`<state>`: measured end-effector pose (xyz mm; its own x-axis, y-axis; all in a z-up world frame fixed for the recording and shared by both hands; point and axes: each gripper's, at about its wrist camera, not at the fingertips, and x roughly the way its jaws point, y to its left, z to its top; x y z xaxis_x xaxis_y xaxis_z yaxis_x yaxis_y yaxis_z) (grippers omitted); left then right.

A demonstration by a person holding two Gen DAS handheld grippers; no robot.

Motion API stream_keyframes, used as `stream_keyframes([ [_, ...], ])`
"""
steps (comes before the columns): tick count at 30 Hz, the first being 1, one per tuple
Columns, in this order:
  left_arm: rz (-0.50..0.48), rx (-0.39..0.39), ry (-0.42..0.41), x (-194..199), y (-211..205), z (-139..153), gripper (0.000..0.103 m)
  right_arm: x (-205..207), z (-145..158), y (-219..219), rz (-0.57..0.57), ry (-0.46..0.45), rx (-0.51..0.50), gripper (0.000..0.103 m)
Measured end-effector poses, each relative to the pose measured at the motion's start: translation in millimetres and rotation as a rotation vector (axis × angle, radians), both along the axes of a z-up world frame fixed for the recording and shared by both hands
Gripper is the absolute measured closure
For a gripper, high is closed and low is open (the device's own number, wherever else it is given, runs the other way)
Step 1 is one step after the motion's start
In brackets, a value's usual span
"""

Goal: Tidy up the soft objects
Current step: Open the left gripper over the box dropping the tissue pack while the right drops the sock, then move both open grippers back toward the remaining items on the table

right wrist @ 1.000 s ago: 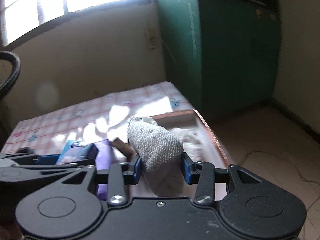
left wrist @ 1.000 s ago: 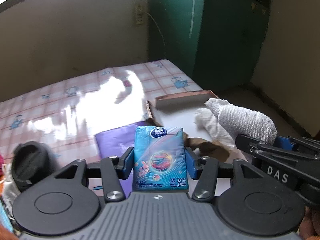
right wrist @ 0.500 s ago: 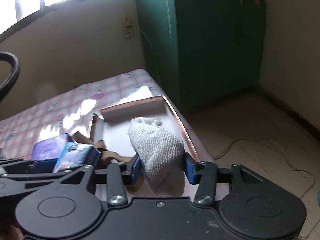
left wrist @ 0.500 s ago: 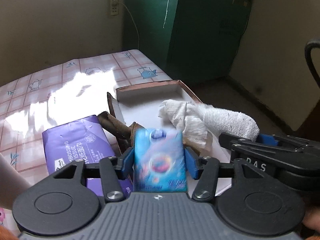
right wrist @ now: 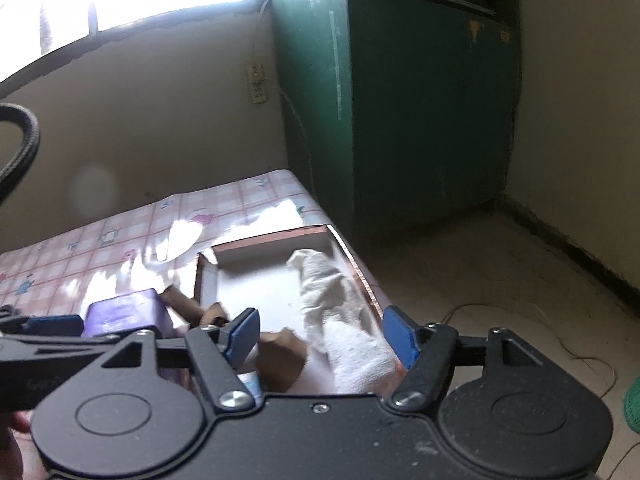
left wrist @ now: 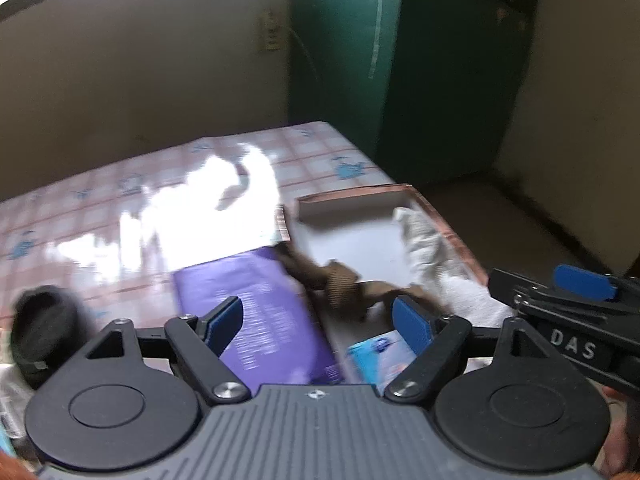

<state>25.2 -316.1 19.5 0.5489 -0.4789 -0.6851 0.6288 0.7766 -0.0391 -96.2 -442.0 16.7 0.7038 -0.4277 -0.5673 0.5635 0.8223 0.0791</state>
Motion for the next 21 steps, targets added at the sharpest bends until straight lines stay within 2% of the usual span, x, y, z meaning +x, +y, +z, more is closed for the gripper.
stream_keyframes([
  [7, 0.074, 0.029, -0.033, -2, 34, 10, 0.017, 2, 5, 33, 0.034, 0.015, 0.014, 0.020],
  [9, 0.093, 0.026, -0.036, -3, 44, 11, 0.014, 4, 5, 43, 0.046, 0.016, 0.015, 0.020],
  [21, 0.190, 0.015, -0.034, -3, 102, 18, 0.014, 14, 20, 104, 0.164, -0.006, 0.001, 0.020],
])
